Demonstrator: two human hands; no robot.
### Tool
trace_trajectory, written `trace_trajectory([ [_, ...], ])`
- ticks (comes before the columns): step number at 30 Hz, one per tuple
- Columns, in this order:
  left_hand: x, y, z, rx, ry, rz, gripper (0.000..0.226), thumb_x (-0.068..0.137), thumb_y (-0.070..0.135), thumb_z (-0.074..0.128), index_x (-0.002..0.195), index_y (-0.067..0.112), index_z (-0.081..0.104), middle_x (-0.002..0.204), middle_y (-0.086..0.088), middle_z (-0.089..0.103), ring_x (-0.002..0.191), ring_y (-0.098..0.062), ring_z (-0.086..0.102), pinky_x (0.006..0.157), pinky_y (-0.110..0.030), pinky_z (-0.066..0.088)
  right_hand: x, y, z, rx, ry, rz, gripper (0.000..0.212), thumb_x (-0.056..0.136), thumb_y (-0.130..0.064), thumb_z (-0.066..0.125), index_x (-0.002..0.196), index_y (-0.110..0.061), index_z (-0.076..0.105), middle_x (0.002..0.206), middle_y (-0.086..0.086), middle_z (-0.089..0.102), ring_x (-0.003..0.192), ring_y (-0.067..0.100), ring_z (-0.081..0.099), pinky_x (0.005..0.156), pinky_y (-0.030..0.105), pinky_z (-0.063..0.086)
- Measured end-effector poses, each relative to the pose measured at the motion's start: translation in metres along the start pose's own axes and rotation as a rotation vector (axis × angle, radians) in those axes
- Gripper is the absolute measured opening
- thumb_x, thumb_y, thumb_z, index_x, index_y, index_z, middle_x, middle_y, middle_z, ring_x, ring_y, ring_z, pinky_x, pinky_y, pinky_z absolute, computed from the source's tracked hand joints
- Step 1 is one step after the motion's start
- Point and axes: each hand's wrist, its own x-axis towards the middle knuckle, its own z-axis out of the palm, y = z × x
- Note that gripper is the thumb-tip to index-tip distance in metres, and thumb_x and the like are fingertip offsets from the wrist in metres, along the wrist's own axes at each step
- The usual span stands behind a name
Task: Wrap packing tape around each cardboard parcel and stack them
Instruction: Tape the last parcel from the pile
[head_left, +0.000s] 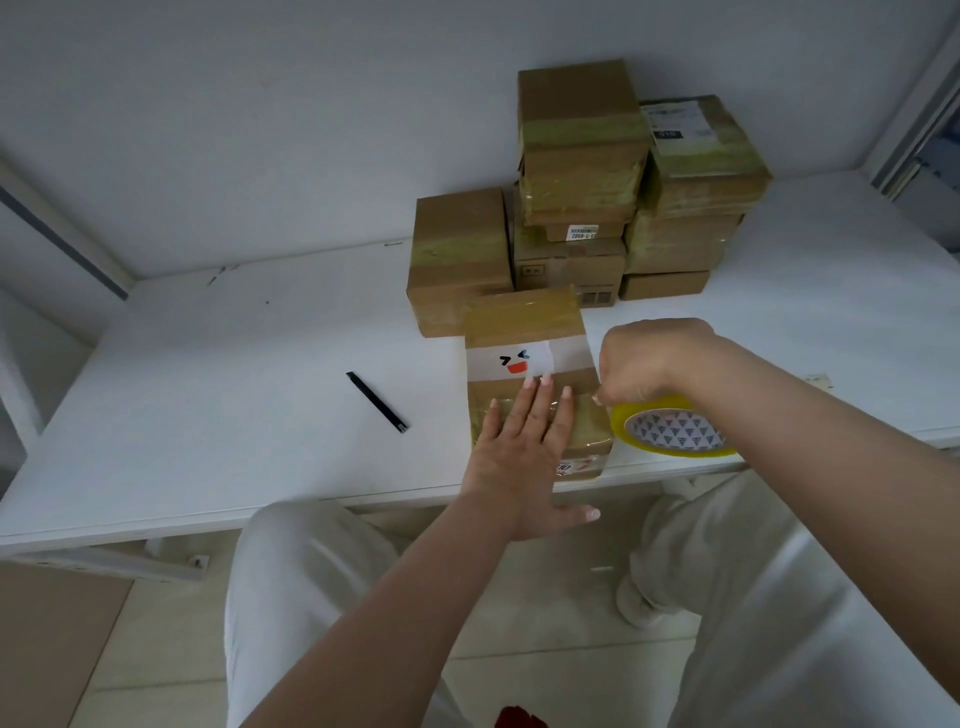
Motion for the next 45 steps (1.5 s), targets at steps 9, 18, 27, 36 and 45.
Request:
trace_trajectory([
  [9,-0.006,-0.042,-0.013,-0.951,0.583,-0.258,0.043,0.094,0.036,0.059,0.133,0.017,0.056,0.136,0.002,0.055,0.125,-0.007,0.047,0.108,-0.032,0.04,0.003,0.006,0.002,0.097,0.022,-0.046,0.022,0.085,-0.039,0.057,0.097,-0.024,0.068,0.098,-0.005,0.067,0.09,0.018,0.061,0.073,0.029,0.045],
  [18,0.051,-0.154,0.038,-0.634,0.237,-1.096,0.064,0.092,0.024,0.063,0.136,-0.007,0.03,0.137,-0.027,0.038,0.126,-0.041,0.04,0.107,-0.046,0.036,0.012,0.0,0.0,0.12,-0.004,-0.067,0.021,0.081,-0.033,0.056,0.096,-0.025,0.068,0.097,-0.005,0.067,0.088,0.016,0.062,0.075,0.03,0.049],
  [27,0.054,-0.176,0.058,-0.752,0.091,-1.112,0.044,0.089,0.0,0.05,0.13,-0.002,0.038,0.125,-0.025,0.051,0.109,-0.044,0.057,0.092,-0.051,0.052,0.011,0.0,0.002,0.141,0.022,-0.086,0.022,0.081,-0.034,0.056,0.097,-0.025,0.068,0.1,-0.006,0.067,0.092,0.017,0.061,0.079,0.031,0.051],
  [36,-0.003,-0.118,-0.033,-0.859,0.461,-0.626,0.04,0.104,0.046,0.022,0.112,0.026,0.056,0.089,0.003,0.064,0.085,-0.019,0.057,0.076,-0.034,0.043,-0.002,0.005,0.01,0.249,0.084,-0.038,0.017,0.082,-0.036,0.061,0.092,-0.029,0.072,0.102,-0.007,0.068,0.096,0.017,0.061,0.085,0.032,0.051],
  [45,-0.009,-0.051,-0.078,-0.87,-0.234,-0.131,0.023,0.101,0.019,0.048,0.082,0.009,0.056,0.073,-0.005,0.068,0.045,-0.009,0.05,0.045,-0.021,0.044,-0.008,0.004,0.015,0.268,0.13,-0.002,0.019,0.081,-0.033,0.059,0.094,-0.03,0.072,0.102,-0.006,0.068,0.094,0.019,0.061,0.08,0.03,0.051],
])
